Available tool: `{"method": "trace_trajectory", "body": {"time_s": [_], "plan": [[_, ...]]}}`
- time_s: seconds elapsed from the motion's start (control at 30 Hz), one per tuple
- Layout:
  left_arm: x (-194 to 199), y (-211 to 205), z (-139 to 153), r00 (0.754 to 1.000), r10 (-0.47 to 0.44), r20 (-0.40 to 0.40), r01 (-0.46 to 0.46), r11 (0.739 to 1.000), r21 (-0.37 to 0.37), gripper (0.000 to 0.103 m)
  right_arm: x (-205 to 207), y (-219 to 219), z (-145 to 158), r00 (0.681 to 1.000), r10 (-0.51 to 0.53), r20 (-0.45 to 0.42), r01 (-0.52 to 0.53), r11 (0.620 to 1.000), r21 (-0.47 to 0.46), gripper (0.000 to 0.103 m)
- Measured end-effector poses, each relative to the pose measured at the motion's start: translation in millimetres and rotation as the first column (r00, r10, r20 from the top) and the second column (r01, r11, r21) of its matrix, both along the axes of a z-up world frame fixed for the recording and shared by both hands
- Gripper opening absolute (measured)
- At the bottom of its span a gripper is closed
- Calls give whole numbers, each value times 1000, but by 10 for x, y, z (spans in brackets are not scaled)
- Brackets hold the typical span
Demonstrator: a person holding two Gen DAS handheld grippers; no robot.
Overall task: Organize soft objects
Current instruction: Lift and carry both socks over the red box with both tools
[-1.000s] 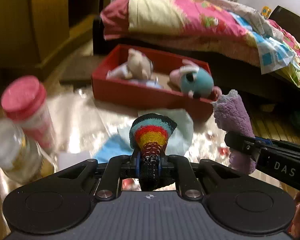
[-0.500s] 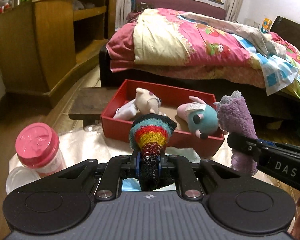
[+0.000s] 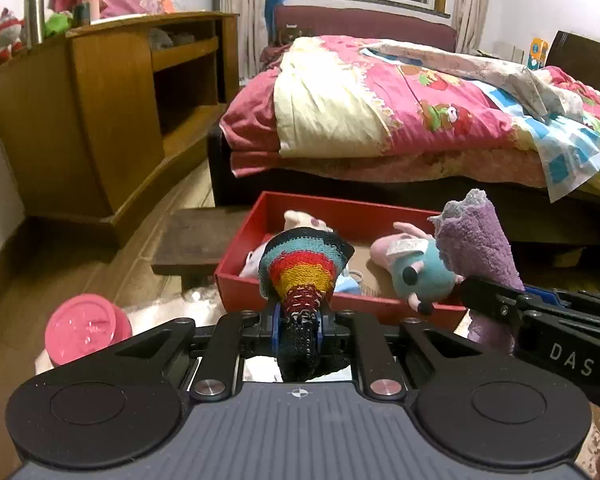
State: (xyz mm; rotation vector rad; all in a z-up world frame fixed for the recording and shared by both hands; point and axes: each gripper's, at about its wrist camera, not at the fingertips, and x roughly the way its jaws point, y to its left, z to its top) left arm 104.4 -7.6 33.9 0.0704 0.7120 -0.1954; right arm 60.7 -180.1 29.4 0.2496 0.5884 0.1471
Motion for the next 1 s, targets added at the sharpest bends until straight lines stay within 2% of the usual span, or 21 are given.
{"method": "trace_trajectory", "body": {"time_s": [0.6,1.0], "plan": [[446,-161,-70,1000,0,10,-1,999,35,13,532,-62,-29,1000,-23,11,23,999,-29,0],[564,-208,-59,1000,-4,20,4,999,40,14,672,-101,-31,999,-35,15,35,999,-33,0]]}}
